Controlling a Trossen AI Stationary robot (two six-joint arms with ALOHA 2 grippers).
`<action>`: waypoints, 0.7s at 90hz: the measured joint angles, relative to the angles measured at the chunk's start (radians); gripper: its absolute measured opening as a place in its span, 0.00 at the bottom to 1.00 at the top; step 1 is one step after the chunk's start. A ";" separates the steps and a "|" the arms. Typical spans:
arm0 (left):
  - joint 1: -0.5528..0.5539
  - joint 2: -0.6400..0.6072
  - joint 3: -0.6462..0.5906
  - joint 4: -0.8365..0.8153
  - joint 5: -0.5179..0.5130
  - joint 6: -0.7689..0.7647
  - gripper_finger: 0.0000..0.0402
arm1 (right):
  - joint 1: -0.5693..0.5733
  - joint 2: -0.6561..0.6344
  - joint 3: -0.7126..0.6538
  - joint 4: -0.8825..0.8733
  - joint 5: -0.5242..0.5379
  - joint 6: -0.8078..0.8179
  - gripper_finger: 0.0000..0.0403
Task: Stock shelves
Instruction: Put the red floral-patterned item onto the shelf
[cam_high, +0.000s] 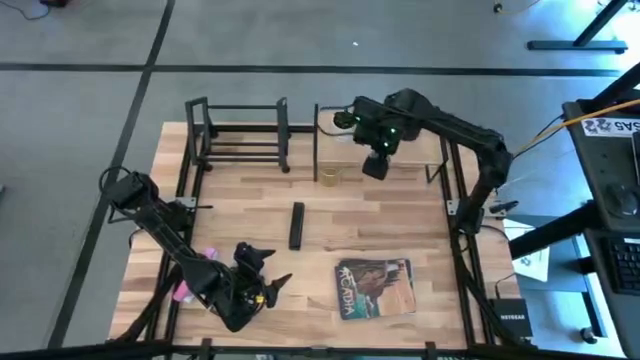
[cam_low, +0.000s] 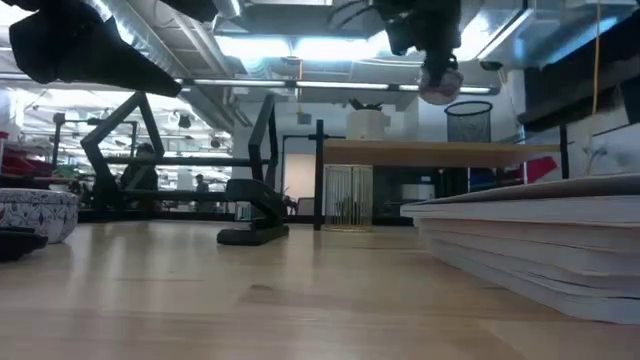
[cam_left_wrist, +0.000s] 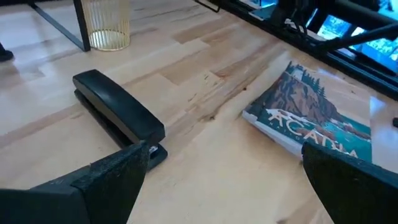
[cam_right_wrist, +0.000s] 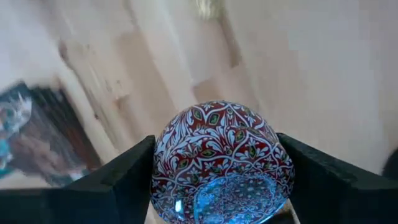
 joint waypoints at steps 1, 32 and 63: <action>0.000 0.000 0.000 0.000 0.003 0.000 1.00 | -0.004 -0.002 -0.006 0.001 0.008 0.000 0.67; 0.000 0.000 0.001 0.015 0.016 0.001 1.00 | -0.106 0.045 -0.032 0.074 0.122 -0.010 0.67; 0.002 0.000 0.001 0.017 0.016 0.001 1.00 | -0.109 0.134 -0.030 0.165 0.168 -0.060 0.67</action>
